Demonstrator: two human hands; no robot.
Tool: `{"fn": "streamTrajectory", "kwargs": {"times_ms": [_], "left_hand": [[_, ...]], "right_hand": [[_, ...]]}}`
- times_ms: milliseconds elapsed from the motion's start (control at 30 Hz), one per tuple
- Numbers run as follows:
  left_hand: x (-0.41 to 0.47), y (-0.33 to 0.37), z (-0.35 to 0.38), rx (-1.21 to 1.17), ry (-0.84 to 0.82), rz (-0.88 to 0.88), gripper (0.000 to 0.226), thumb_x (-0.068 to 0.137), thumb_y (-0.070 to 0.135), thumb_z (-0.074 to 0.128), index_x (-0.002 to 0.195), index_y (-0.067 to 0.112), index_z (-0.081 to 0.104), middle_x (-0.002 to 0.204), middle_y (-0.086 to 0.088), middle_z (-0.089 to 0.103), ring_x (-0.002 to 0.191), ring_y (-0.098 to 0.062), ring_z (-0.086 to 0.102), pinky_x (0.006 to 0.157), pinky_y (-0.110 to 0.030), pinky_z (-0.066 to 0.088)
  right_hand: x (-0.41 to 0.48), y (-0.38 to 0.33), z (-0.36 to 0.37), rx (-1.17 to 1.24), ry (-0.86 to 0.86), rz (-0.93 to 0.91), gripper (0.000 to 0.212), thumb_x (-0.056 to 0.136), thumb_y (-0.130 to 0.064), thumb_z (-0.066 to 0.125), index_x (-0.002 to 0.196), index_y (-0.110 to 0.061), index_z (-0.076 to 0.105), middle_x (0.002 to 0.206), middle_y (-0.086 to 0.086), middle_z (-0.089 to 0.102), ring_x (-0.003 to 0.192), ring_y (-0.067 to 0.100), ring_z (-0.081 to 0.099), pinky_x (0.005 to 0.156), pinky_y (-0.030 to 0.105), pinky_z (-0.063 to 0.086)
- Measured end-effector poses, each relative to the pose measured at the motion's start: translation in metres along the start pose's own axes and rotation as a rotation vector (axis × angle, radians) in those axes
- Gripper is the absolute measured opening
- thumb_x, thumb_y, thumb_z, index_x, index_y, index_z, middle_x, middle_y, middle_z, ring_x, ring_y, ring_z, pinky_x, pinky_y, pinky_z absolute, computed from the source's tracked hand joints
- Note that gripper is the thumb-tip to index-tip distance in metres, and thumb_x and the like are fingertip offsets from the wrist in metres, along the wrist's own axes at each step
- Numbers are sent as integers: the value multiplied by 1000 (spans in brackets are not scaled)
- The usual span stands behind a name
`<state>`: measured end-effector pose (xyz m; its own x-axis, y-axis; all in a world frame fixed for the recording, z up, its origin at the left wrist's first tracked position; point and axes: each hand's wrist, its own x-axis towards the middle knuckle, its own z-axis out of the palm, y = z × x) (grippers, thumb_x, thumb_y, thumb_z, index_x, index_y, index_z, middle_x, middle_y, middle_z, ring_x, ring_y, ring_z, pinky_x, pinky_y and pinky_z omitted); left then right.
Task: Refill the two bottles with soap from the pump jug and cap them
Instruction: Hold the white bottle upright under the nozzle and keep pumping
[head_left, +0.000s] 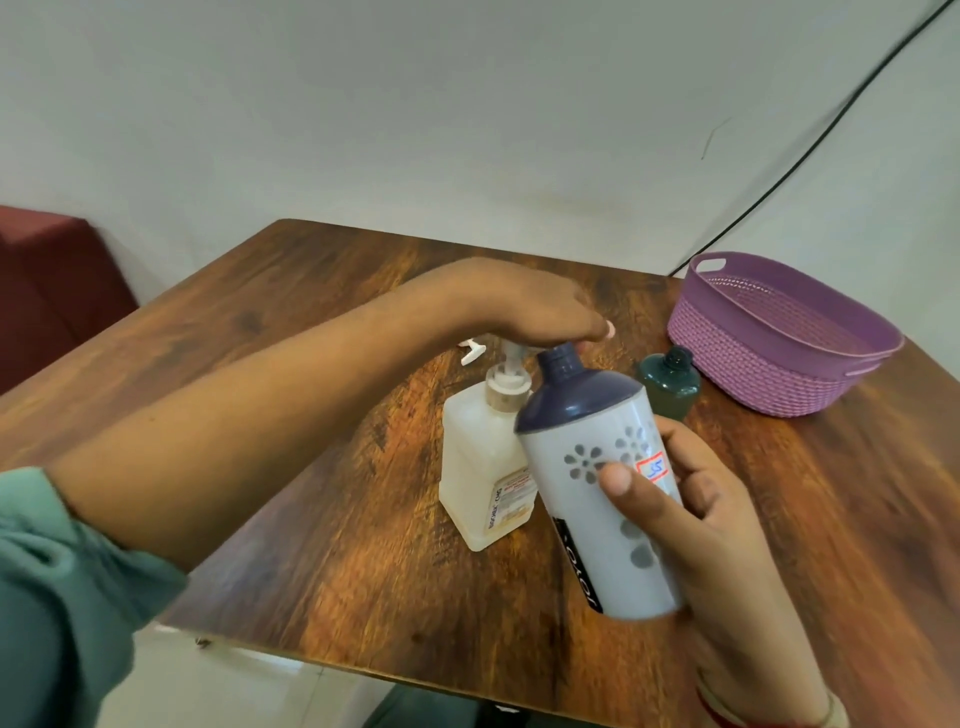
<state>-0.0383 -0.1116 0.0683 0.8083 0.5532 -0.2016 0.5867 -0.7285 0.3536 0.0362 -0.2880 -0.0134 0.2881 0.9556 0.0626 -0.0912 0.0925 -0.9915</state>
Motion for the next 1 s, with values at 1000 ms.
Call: {"fn": "streamTrajectory", "kwargs": {"times_ms": [1000], "left_hand": [[-5,-5,13,-139,14,-54,45,98,44,36,107,9,64,107,-9,65,100,-25,60,89,-33,41]], "right_hand": [[2,4,3,29,-30,35,73,28,-55,89,93,-26,70,87,12,73,72,26,71,54,31,54]]}}
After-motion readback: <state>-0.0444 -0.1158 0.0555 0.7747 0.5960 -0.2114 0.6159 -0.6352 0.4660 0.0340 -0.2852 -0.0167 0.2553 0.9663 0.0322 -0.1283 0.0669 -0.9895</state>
